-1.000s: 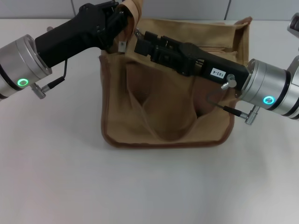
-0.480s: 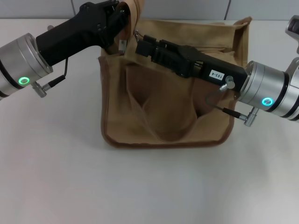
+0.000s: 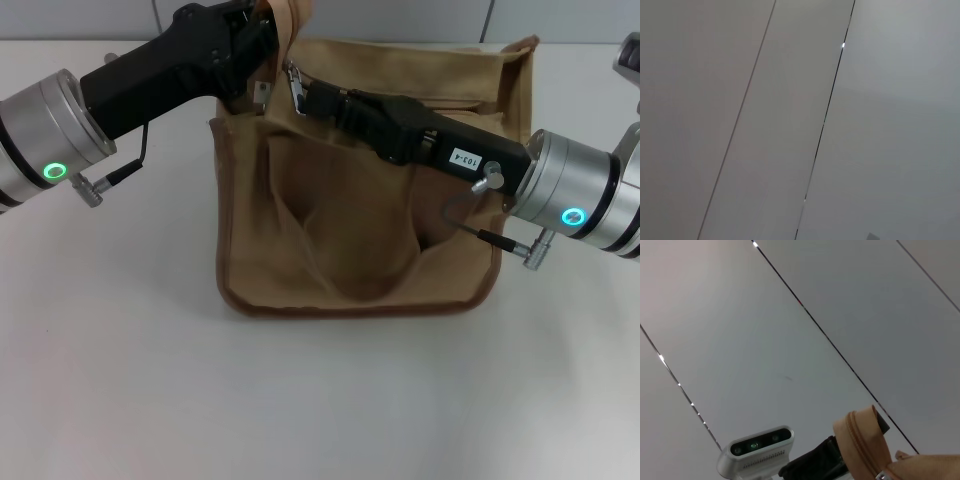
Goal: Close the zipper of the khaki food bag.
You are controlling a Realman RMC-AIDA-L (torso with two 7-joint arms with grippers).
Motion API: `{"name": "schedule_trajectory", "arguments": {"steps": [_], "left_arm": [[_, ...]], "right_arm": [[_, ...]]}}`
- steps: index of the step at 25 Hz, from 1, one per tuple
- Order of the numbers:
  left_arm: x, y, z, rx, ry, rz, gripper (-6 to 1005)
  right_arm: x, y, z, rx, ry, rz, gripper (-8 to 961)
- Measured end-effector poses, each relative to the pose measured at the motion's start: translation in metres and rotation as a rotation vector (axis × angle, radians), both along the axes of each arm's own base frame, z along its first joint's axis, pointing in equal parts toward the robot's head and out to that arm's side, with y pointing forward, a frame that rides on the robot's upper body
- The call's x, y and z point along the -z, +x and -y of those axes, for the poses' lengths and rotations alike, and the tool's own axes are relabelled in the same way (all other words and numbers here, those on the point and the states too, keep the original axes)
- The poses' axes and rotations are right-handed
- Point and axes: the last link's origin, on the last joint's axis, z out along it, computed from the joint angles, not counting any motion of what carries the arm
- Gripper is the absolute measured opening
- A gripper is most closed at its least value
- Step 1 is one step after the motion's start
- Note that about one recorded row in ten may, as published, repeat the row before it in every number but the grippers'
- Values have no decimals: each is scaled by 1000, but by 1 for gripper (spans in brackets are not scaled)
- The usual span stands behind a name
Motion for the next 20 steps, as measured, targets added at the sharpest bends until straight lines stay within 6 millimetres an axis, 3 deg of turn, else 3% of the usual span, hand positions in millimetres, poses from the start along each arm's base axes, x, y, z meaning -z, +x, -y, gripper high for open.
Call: {"name": "schedule_trajectory", "arguments": {"steps": [7,11,20], "left_arm": [[0,1,0,2,0,0,29],[0,1,-1,3,0,0,29],[1,0,-1,-5,1,-3,29]], "right_arm": [[0,-2,-1,-9,-1,3,61],[1,-6,-3,-12,-16,5,75],[6,-7,-1,-19,-67,32,237]]}}
